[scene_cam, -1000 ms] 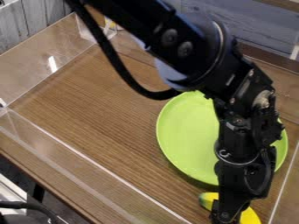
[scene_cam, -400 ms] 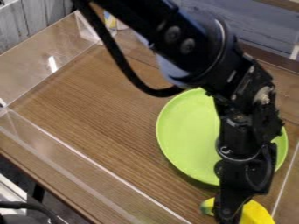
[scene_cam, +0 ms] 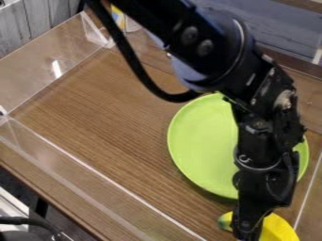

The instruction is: Put the banana in the green plate

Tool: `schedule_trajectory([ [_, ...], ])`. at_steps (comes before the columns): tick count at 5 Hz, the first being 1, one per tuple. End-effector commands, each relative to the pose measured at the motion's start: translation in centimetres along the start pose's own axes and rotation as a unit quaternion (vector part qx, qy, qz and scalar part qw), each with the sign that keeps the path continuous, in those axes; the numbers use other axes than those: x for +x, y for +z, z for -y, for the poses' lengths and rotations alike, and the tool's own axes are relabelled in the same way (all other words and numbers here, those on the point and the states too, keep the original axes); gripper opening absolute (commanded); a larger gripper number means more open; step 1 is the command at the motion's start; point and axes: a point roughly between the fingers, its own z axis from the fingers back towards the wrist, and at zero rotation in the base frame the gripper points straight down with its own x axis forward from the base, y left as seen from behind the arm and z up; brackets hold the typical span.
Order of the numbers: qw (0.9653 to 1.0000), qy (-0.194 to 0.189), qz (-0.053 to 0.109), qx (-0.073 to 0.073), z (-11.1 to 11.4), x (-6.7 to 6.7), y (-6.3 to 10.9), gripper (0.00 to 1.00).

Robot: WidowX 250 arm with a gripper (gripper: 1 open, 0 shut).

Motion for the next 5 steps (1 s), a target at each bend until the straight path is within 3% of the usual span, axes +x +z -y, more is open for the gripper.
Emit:
schedule_trajectory([
  [1, 0.9999, 0.000, 0.012, 0.010, -0.69, 0.43, 0.04, 1.00],
  [2, 0.9998, 0.000, 0.013, 0.012, -0.76, 0.40, 0.34, 0.00],
  [5, 0.9997, -0.003, 0.016, 0.016, -1.01, 0.36, 0.80, 0.00],
])
